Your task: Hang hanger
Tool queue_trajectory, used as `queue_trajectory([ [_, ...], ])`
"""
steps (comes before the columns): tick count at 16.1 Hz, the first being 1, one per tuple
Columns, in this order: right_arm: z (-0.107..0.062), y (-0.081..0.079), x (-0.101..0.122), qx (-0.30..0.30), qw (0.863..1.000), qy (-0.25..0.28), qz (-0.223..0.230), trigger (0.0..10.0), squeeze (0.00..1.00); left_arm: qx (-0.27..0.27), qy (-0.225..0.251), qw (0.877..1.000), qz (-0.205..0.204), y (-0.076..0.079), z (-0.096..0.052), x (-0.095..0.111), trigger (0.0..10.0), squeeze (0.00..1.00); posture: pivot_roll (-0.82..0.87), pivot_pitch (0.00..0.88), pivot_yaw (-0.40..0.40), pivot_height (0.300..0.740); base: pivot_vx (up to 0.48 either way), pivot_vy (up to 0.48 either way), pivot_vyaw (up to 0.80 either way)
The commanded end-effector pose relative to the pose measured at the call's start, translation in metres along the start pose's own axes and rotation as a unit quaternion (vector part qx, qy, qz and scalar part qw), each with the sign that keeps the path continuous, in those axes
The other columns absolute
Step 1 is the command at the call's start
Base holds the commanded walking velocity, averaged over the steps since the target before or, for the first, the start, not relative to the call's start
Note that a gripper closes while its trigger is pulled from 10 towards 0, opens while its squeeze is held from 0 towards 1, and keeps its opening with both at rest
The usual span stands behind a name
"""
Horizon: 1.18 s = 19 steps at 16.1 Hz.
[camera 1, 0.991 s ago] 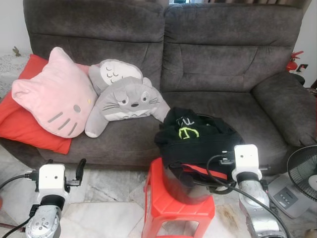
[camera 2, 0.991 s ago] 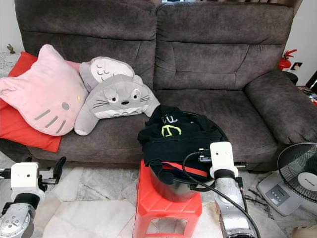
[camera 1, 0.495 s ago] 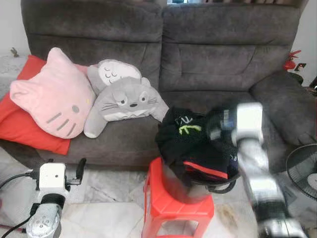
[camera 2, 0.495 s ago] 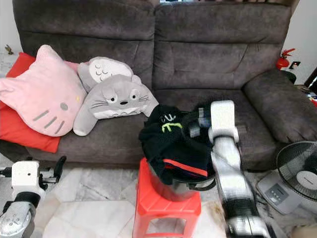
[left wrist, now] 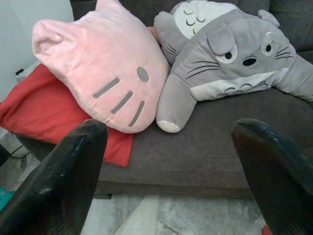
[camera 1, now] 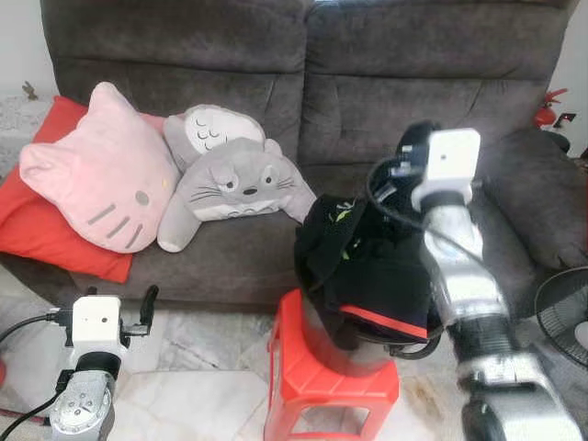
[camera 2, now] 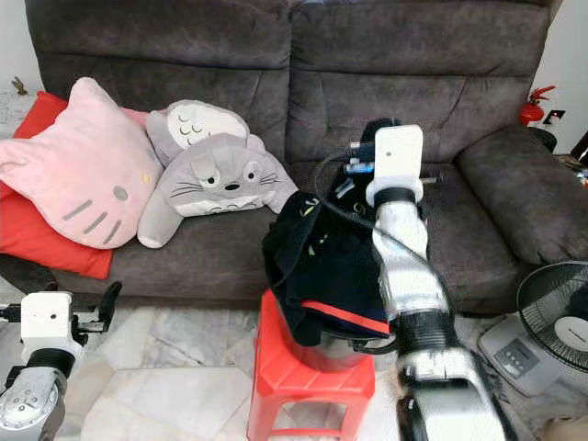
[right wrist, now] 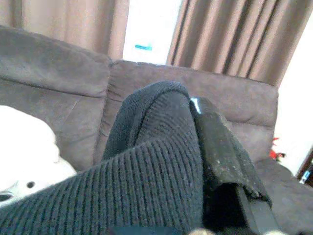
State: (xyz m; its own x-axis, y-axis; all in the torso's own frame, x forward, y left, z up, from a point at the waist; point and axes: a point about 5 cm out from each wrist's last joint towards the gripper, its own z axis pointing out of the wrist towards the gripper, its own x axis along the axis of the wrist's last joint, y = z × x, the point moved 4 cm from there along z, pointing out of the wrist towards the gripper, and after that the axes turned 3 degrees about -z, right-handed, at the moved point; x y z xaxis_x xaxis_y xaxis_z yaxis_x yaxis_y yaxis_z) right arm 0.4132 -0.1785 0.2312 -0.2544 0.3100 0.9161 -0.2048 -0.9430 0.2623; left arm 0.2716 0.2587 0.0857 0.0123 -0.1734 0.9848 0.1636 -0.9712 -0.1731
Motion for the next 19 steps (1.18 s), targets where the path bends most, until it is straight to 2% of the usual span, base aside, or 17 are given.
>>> queue_trajectory([
  [1, 0.016, 0.023, 0.019, -0.038, 0.999, 0.024, -0.005, 10.0, 0.0, 0.001, -0.015, 1.0, 0.006, 0.0, 0.0, -0.007, 10.0, 0.0, 0.04, 0.004, -0.02, 0.74, 0.0, 0.0, 0.0],
  [2, 0.021, 0.027, 0.024, -0.044, 0.999, 0.029, -0.01, 10.0, 0.0, 0.001, -0.016, 1.0, 0.005, 0.0, 0.0, -0.007, 10.0, 0.0, 0.04, 0.004, -0.02, 0.74, 0.0, 0.0, 0.0],
  [3, 0.034, 0.038, 0.041, -0.056, 0.997, 0.046, -0.021, 10.0, 0.0, 0.0, -0.017, 1.0, 0.005, 0.001, 0.001, -0.007, 10.0, 0.0, 0.04, 0.0, -0.019, 0.74, 0.0, 0.0, 0.0],
  [5, 0.052, 0.046, 0.075, -0.056, 0.993, 0.084, -0.057, 10.0, 0.0, 0.002, -0.016, 1.0, 0.004, 0.001, 0.003, -0.007, 10.0, 0.0, 0.04, 0.0, -0.016, 0.74, 0.0, 0.0, 0.0],
  [6, 0.057, 0.048, 0.089, -0.058, 0.992, 0.1, -0.058, 10.0, 0.0, 0.002, -0.017, 1.0, 0.004, 0.001, 0.004, -0.008, 10.0, 0.0, 0.03, 0.0, -0.016, 0.74, 0.0, 0.0, 0.0],
  [8, 0.07, 0.059, 0.139, -0.073, 0.983, 0.155, -0.064, 10.0, 0.0, 0.004, -0.016, 1.0, 0.003, 0.0, 0.006, -0.008, 10.0, 0.0, 0.02, 0.0, -0.012, 0.74, 0.0, 0.0, 0.0],
  [10, 0.07, 0.068, 0.218, -0.084, 0.959, 0.262, -0.069, 10.0, 0.0, 0.004, -0.016, 1.0, 0.003, 0.001, 0.008, -0.008, 10.0, 0.0, 0.01, 0.0, -0.01, 0.74, 0.0, 0.0, 0.0],
  [11, 0.065, 0.068, 0.242, -0.084, 0.948, 0.3, -0.062, 10.0, 0.0, 0.004, -0.016, 1.0, 0.004, 0.0, 0.008, -0.008, 10.0, 0.0, 0.0, 0.0, -0.009, 0.74, 0.0, 0.0, 0.0],
  [12, 0.061, 0.068, 0.251, -0.085, 0.943, 0.318, -0.058, 10.0, 0.0, 0.004, -0.016, 1.0, 0.004, 0.0, 0.008, -0.008, 10.0, 0.0, 0.0, 0.0, -0.007, 0.74, 0.0, 0.0, 0.0],
  [13, 0.045, 0.057, 0.275, -0.064, 0.921, 0.382, -0.042, 10.0, 0.0, 0.005, -0.016, 1.0, 0.004, 0.0, 0.007, -0.008, 10.0, 0.0, 0.0, 0.0, -0.006, 0.74, 0.0, 0.0, 0.0],
  [14, 0.039, 0.049, 0.273, -0.047, 0.919, 0.391, -0.019, 10.0, 0.0, 0.004, -0.016, 1.0, 0.005, 0.0, 0.006, -0.008, 10.0, 0.0, 0.0, 0.0, -0.006, 0.74, 0.0, 0.0, 0.0],
  [15, 0.036, 0.031, 0.252, -0.011, 0.929, 0.369, 0.029, 10.0, 0.0, 0.003, -0.017, 1.0, 0.005, 0.001, 0.005, -0.009, 10.0, 0.0, 0.0, 0.0, -0.008, 0.74, 0.0, 0.0, 0.0],
  [16, 0.03, 0.009, 0.213, 0.027, 0.946, 0.314, 0.072, 10.0, 0.0, 0.002, -0.017, 1.0, 0.005, 0.001, 0.004, -0.009, 10.0, 0.0, 0.01, 0.003, -0.01, 0.74, 0.0, 0.0, 0.0],
  [17, 0.021, -0.007, 0.175, 0.047, 0.96, 0.259, 0.091, 10.0, 0.0, 0.003, -0.016, 1.0, 0.004, 0.0, 0.002, -0.009, 10.0, 0.0, 0.02, 0.008, -0.016, 0.74, 0.0, 0.0, 0.0],
  [18, -0.002, -0.026, 0.118, 0.067, 0.976, 0.175, 0.114, 10.0, 0.0, 0.004, -0.019, 1.0, 0.005, -0.002, -0.002, -0.009, 10.0, 0.0, 0.02, 0.012, -0.017, 0.74, 0.0, 0.0, 0.0],
  [19, -0.015, -0.031, 0.092, 0.068, 0.982, 0.139, 0.106, 10.0, 0.0, 0.004, -0.021, 1.0, 0.007, -0.004, -0.004, -0.011, 10.0, 0.0, 0.02, 0.012, -0.017, 0.74, 0.0, 0.0, 0.0],
])
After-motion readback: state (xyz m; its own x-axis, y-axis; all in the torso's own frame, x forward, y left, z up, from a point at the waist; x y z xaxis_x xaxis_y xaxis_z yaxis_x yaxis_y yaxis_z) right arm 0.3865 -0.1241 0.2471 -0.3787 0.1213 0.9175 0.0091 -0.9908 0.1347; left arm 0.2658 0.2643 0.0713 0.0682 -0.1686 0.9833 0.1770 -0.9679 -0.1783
